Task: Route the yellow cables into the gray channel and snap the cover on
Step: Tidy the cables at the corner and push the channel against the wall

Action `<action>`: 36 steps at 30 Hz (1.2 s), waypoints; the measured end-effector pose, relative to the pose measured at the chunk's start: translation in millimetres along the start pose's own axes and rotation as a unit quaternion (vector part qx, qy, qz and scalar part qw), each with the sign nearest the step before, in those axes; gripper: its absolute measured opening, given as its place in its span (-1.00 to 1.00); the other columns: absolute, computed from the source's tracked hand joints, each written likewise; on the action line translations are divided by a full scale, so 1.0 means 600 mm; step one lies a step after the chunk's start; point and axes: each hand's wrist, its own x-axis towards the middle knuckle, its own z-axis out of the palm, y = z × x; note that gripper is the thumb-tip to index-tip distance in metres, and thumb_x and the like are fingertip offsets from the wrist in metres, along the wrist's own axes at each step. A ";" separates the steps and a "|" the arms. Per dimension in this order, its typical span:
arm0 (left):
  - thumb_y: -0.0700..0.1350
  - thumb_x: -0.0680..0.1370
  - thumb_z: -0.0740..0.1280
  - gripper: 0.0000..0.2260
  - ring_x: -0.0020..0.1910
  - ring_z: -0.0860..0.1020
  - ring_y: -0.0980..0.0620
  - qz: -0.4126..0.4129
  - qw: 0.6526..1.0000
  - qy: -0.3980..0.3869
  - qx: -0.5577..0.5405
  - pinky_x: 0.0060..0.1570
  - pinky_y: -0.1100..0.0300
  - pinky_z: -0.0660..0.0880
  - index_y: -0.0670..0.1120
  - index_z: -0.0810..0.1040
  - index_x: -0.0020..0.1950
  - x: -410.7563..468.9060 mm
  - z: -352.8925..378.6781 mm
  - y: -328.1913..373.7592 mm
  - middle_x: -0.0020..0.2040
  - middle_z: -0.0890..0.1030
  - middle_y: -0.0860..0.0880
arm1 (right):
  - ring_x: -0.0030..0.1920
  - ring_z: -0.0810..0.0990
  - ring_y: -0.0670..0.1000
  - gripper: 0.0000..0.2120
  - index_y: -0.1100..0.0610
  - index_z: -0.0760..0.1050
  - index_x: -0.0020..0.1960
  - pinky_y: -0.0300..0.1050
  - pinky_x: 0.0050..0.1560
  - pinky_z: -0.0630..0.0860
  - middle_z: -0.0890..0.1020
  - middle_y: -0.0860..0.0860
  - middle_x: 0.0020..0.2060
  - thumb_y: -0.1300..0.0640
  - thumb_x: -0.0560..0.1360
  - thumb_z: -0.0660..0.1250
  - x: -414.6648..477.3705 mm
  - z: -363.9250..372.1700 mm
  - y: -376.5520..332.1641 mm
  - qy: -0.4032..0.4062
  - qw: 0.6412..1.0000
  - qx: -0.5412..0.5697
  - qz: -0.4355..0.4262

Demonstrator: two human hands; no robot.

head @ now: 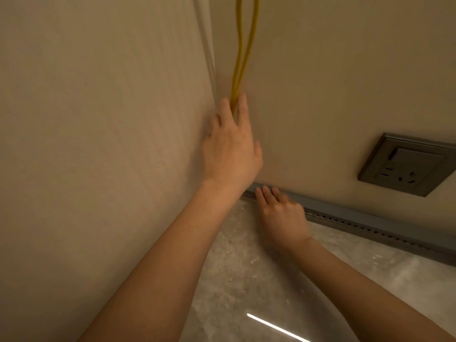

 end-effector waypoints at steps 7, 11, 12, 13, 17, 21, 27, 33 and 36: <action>0.09 0.50 0.27 -0.35 0.19 0.45 -0.22 -0.096 0.992 -0.055 -0.060 0.09 -0.01 0.43 -0.11 0.10 0.50 0.032 -0.031 -0.009 0.33 0.28 -0.18 | 0.49 0.11 0.20 -0.46 0.28 -0.08 0.50 0.05 0.47 0.07 0.11 0.23 0.49 0.23 0.57 0.01 0.006 0.003 -0.005 -0.133 0.990 0.036 -0.004; 0.12 0.51 0.23 -0.56 0.18 0.47 -0.20 -0.092 0.991 -0.078 -0.059 0.13 0.00 0.45 -0.02 0.42 0.34 0.052 -0.058 -0.018 0.24 0.43 -0.17 | 0.48 0.11 0.19 -0.47 0.28 -0.07 0.50 0.05 0.45 0.11 0.12 0.22 0.49 0.24 0.58 0.02 0.013 -0.004 -0.006 -0.151 0.987 0.053 0.007; 0.11 0.51 0.23 -0.60 0.17 0.48 -0.18 -0.083 0.991 -0.085 -0.053 0.13 0.01 0.46 0.00 0.46 0.31 0.055 -0.065 -0.020 0.22 0.47 -0.16 | 0.47 0.13 0.19 -0.47 0.28 -0.06 0.50 0.05 0.43 0.14 0.15 0.23 0.48 0.24 0.58 0.04 0.018 -0.008 -0.009 -0.162 0.985 0.055 0.012; 0.11 0.52 0.22 -0.62 0.17 0.49 -0.17 -0.072 0.992 -0.093 -0.038 0.11 0.02 0.47 0.02 0.48 0.30 0.056 -0.071 -0.020 0.21 0.50 -0.14 | 0.46 0.15 0.19 -0.47 0.28 -0.03 0.49 0.05 0.40 0.19 0.18 0.23 0.46 0.24 0.57 0.06 0.023 -0.013 -0.012 -0.178 0.982 0.059 0.021; 0.08 0.53 0.22 -0.63 0.21 0.44 -0.20 -0.017 0.997 -0.063 0.036 0.10 0.03 0.41 -0.01 0.49 0.29 0.057 -0.101 0.003 0.25 0.46 -0.17 | 0.42 0.20 0.17 -0.47 0.25 0.09 0.46 0.02 0.30 0.34 0.26 0.17 0.40 0.19 0.54 0.17 0.044 -0.035 -0.021 -0.243 0.964 0.087 0.062; 0.03 0.49 0.25 -0.61 0.35 0.23 -0.26 0.098 0.983 0.080 0.129 0.33 -0.07 0.22 -0.08 0.45 0.28 0.066 -0.145 0.030 0.37 0.30 -0.21 | 0.43 0.19 0.16 -0.45 0.25 0.07 0.47 0.01 0.34 0.28 0.23 0.17 0.43 0.16 0.55 0.15 0.049 -0.050 -0.009 -0.275 0.954 0.108 0.048; -0.13 0.45 0.25 -0.37 0.50 -0.01 -0.18 0.176 0.935 0.162 0.262 0.46 -0.05 -0.14 -0.28 0.12 0.46 0.117 -0.196 0.036 0.51 0.06 -0.25 | 0.51 -0.03 0.16 -0.36 0.23 -0.09 0.51 0.03 0.42 0.15 -0.01 0.14 0.52 0.15 0.55 0.15 0.043 -0.050 -0.003 -0.315 0.939 0.128 0.048; -0.09 0.56 0.06 -0.38 0.50 -0.16 -0.19 0.092 0.928 0.060 0.355 0.45 0.00 -0.21 -0.32 -0.17 0.48 0.140 -0.178 0.007 0.52 -0.15 -0.24 | 0.48 0.07 0.16 -0.45 0.24 0.02 0.48 0.02 0.39 0.22 0.12 0.15 0.49 0.18 0.56 0.13 0.049 -0.049 -0.007 -0.312 0.938 0.136 0.062; -0.11 0.58 -0.02 -0.43 0.50 -0.16 -0.20 0.100 0.916 0.058 0.384 0.45 0.00 -0.22 -0.34 -0.21 0.46 0.142 -0.164 -0.009 0.52 -0.16 -0.25 | 0.45 0.15 0.15 -0.48 0.23 0.09 0.46 0.00 0.37 0.26 0.19 0.14 0.46 0.21 0.55 0.14 0.053 -0.048 -0.004 -0.307 0.939 0.138 0.063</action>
